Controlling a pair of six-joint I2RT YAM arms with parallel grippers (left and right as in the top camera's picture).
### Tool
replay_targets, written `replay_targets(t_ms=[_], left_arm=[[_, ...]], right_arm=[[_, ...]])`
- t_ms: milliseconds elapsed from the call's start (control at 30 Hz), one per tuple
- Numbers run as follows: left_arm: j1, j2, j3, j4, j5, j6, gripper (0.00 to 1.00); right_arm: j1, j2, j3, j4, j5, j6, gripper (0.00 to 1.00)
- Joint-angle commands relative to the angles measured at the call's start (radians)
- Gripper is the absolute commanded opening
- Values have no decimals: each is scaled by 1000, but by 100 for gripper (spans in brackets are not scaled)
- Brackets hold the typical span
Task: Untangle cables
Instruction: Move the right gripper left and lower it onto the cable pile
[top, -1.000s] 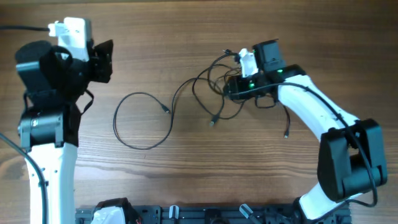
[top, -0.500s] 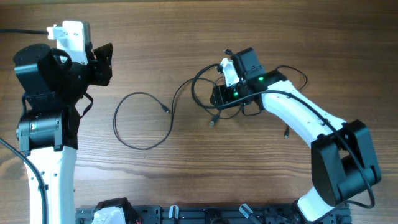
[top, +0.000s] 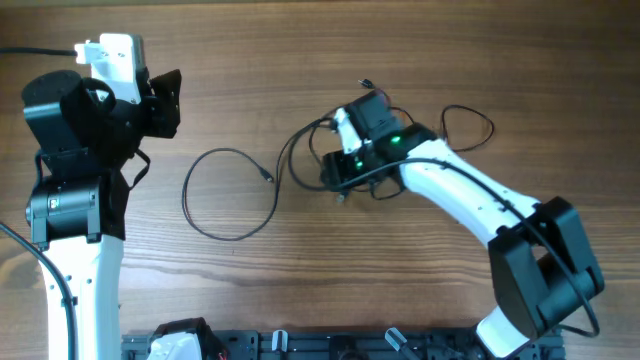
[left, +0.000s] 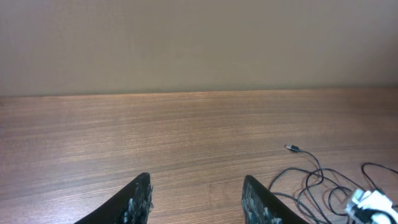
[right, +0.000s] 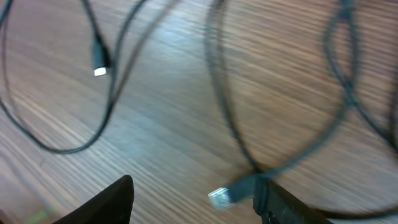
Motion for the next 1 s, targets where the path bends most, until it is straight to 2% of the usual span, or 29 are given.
replay_targets(t_ms=[0, 267, 433, 567, 700, 867, 967], left_arm=[[5, -17, 15, -7, 2, -23, 46], [5, -17, 15, -12, 2, -44, 46], [5, -17, 15, -12, 2, -56, 45], [4, -17, 15, -21, 9, -74, 45], [4, -11, 15, -51, 43, -42, 45], [3, 35, 15, -133, 60, 14, 46], [3, 79, 15, -135, 135, 48, 45]], right_arm=[[48, 22, -5, 37, 112, 86, 66], [134, 28, -5, 143, 327, 192, 68], [172, 71, -4, 205, 358, 288, 71], [188, 134, 4, 216, 364, 347, 79], [192, 153, 44, 206, 390, 354, 85], [198, 153, 87, 229, 395, 370, 86], [200, 153, 122, 228, 391, 368, 85]])
